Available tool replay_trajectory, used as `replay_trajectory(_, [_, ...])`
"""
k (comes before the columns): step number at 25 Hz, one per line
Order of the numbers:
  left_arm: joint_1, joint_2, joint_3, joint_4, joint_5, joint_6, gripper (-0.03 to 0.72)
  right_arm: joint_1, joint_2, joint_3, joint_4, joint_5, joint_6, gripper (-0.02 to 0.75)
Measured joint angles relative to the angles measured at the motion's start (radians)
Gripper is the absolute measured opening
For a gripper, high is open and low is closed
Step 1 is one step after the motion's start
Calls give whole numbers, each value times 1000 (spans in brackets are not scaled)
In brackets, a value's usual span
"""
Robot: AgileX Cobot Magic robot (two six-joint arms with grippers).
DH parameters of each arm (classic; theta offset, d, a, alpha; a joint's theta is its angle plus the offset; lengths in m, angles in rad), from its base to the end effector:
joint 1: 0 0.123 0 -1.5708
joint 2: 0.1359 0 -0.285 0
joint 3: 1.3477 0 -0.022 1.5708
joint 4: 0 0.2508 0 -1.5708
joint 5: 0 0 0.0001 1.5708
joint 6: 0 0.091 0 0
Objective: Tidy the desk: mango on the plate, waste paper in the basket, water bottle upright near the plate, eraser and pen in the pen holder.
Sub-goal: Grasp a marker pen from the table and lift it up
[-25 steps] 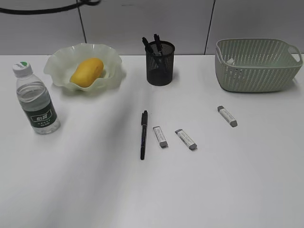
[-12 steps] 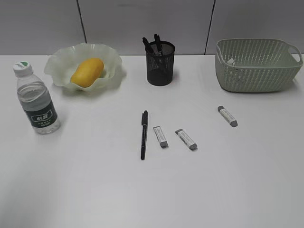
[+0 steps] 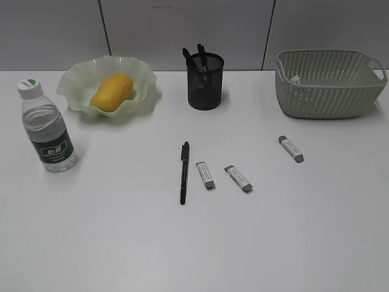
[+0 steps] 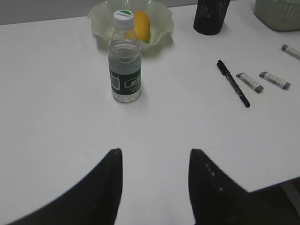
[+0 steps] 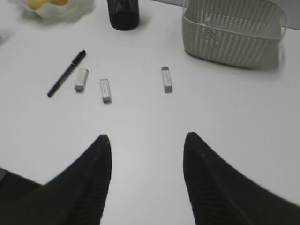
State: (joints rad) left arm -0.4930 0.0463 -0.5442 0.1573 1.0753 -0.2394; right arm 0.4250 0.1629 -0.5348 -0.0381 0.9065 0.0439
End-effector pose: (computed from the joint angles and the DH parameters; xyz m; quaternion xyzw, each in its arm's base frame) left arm 0.0027 0.0128 0.2894 0.1046 0.8485 -0.1103 0.5069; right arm 0.0236 0.0077 0.2983 -0.1622 0.8305 0.1053 0.5224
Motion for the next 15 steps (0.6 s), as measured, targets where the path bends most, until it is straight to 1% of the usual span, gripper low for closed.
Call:
replay_trajectory(3, [0,-20,4,0,-6,3,344,0,198,-15,65,-174,0,402])
replay_trajectory(7, [0,-22,5,-6,-8,4,342,0,624,-114,203,-307,0,402])
replay_trajectory(10, [19,-22,5,-10,-11,4,342,6,980,-265,299,-334,-22,402])
replay_trajectory(12, [64,-22,5,-10,-11,4,342,26,1212,-408,339,-324,-29,402])
replay_trajectory(15, [145,-22,5,-10,-11,4,342,74,1500,-629,355,-268,-11,402])
